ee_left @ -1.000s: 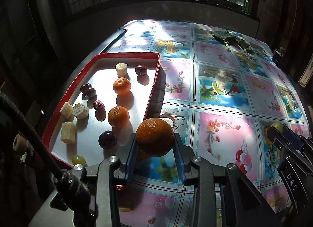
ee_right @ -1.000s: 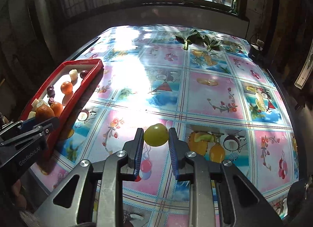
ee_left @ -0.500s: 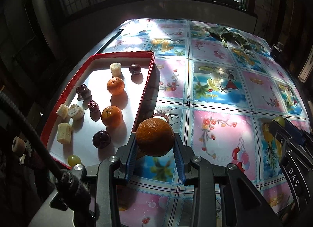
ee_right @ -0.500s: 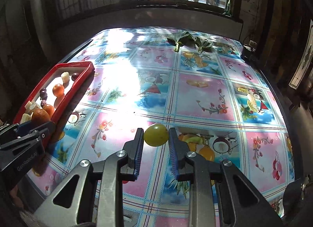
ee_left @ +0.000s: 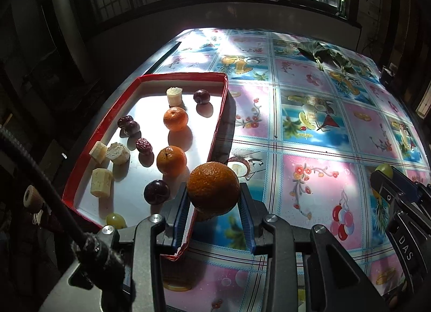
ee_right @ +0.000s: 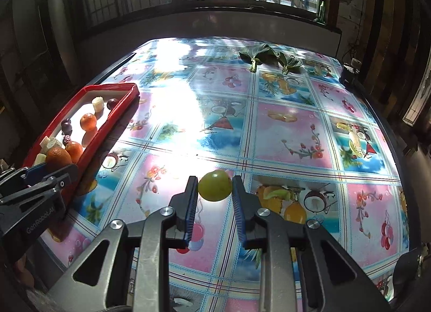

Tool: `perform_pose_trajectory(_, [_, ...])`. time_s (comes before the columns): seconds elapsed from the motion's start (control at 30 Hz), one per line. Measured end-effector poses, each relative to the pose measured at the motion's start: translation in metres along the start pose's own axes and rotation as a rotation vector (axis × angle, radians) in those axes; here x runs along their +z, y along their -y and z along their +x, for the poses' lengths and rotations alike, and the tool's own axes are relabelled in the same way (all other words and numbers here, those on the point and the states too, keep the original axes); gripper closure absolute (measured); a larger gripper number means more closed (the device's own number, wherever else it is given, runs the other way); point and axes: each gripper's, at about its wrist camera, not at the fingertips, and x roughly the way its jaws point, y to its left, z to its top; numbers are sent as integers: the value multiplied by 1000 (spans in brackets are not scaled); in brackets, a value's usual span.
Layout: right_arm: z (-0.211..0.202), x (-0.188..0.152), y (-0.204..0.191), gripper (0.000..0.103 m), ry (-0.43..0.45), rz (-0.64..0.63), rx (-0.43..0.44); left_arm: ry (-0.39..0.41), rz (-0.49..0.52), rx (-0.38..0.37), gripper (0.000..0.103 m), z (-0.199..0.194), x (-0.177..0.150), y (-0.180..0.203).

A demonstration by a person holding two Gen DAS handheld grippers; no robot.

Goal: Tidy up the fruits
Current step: 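Carry the mandarin and green grape over the red tray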

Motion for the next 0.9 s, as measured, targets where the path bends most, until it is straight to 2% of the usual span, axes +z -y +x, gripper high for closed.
perform_pose_trajectory(0.13, [3, 6, -15, 76, -7, -11, 84, 2, -43, 6, 68, 1, 1, -22])
perform_pose_trajectory(0.3, [14, 25, -43, 76, -42, -8, 262, -40, -156, -40, 68, 7, 1, -78])
perform_pose_trajectory(0.5, [32, 54, -93, 76, -61, -56, 385, -77, -270, -107, 68, 15, -2, -138])
perform_pose_trajectory(0.63, [48, 68, -125, 76, -84, -93, 430, -76, -282, -169, 68, 17, 0, -151])
perform_pose_trajectory(0.73, [65, 75, -145, 76, -116, -122, 440, -80, -262, -186, 68, 23, 4, -147])
perform_pose_trajectory(0.8, [76, 77, -155, 76, -134, -139, 431, -99, -256, -212, 68, 31, 7, -143])
perform_pose_trajectory(0.9, [93, 80, -162, 76, -162, -153, 400, -128, -231, -205, 68, 45, 9, -133])
